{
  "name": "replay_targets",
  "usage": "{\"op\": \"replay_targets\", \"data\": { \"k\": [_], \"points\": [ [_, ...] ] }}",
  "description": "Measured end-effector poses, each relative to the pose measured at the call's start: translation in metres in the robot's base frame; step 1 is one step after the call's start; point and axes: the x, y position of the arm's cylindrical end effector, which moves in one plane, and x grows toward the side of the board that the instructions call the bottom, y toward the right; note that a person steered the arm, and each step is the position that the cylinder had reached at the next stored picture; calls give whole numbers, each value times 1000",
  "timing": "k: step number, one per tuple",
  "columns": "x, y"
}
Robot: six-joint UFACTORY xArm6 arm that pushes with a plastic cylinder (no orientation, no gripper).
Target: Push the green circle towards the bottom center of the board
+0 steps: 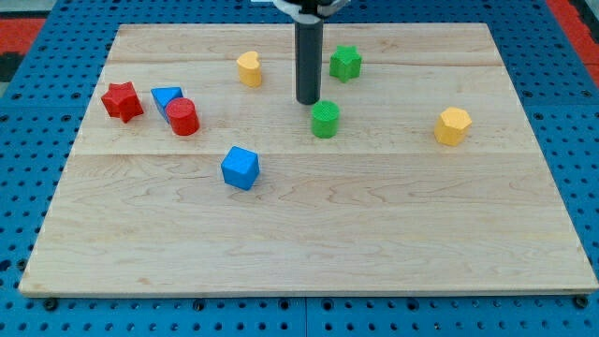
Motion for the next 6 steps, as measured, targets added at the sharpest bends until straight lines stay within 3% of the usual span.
{"op": "replay_targets", "data": {
  "k": [1, 2, 3, 5, 6],
  "points": [
    [17, 44],
    [68, 13],
    [53, -12],
    [121, 0],
    [94, -28]
  ]
}}
